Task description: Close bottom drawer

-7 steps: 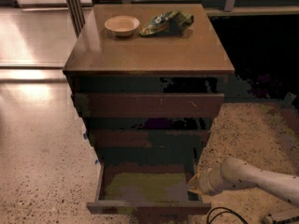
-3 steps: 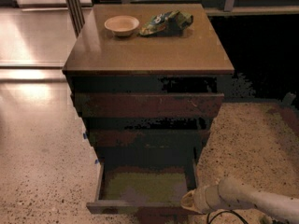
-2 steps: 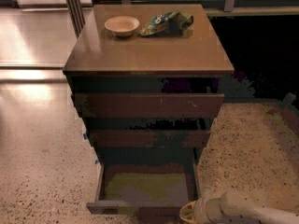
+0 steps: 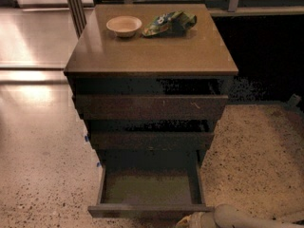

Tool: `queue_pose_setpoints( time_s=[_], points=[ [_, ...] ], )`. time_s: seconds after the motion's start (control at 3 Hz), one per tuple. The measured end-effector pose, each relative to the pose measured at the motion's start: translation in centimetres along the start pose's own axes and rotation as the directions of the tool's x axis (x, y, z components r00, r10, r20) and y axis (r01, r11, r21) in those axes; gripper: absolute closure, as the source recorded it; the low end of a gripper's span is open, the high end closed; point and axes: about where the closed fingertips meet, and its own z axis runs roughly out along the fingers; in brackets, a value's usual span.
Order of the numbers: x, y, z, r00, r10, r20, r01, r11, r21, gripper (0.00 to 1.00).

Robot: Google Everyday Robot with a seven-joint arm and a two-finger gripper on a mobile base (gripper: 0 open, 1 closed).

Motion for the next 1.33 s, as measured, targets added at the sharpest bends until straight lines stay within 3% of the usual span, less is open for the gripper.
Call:
queue_pose_setpoints(
  time_s=[0.67,1.0,1.33],
  points=[
    [0.8,-1.9,2.5,0.999,-0.046,0.019,0.046,0.9989,-0.003,1.0],
    [2.5,-7.1,3.1,0.996,-0.085,0.012,0.084,0.994,0.07,1.0],
    [2.5,-7.1,3.1,0.996,-0.085,0.013,0.084,0.994,0.07,1.0]
  ],
)
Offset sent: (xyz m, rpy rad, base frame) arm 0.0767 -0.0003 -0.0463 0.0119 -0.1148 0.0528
